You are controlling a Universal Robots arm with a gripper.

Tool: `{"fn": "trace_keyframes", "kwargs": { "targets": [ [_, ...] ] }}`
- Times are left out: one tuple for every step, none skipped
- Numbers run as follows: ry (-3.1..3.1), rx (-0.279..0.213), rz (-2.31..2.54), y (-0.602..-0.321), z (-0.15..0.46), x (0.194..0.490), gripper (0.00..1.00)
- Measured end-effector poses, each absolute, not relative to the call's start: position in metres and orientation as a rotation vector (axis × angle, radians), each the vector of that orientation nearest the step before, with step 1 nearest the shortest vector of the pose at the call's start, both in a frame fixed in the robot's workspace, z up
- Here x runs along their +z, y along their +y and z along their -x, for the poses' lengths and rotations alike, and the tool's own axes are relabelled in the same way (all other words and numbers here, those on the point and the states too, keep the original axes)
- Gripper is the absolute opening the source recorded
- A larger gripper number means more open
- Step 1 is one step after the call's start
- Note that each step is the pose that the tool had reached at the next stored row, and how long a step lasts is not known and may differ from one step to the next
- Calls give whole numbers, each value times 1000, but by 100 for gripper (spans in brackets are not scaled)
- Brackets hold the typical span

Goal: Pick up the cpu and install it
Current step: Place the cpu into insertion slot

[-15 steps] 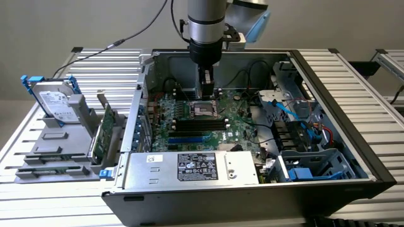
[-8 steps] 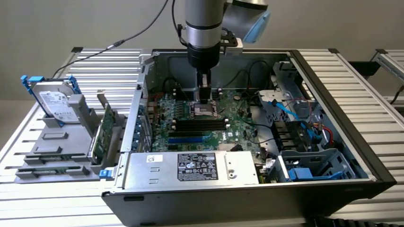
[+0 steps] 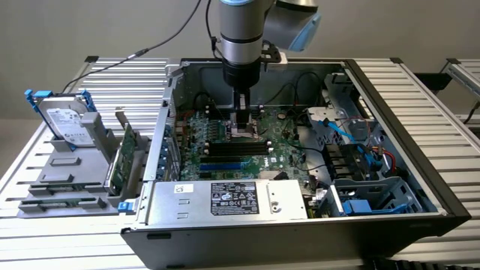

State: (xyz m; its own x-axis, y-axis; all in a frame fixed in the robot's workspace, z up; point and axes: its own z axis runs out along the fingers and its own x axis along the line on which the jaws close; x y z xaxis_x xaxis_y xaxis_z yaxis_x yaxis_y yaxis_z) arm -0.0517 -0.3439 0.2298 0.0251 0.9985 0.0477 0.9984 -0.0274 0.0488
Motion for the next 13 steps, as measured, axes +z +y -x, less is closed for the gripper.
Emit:
{"fn": "trace_keyframes", "kwargs": {
  "targets": [
    [2188, 106, -2248, -344, 52, 228, 54],
    [2187, 105, -2249, -344, 52, 226, 54],
    [2186, 104, -2249, -344, 52, 224, 54],
    [2185, 103, -2249, -344, 52, 223, 54],
    [2183, 102, -2250, -344, 52, 221, 54],
    [2182, 102, -2251, -343, 52, 219, 54],
    [2181, 102, -2252, -343, 52, 217, 54],
    [2180, 102, -2252, -343, 52, 216, 54],
    [2179, 102, -2253, -343, 52, 215, 54],
    [2178, 102, -2254, -343, 52, 214, 54],
    [2178, 102, -2255, -343, 52, 213, 54],
    [2177, 102, -2255, -343, 52, 212, 54],
    [2176, 102, -2256, -343, 52, 211, 54]
  ]
}}
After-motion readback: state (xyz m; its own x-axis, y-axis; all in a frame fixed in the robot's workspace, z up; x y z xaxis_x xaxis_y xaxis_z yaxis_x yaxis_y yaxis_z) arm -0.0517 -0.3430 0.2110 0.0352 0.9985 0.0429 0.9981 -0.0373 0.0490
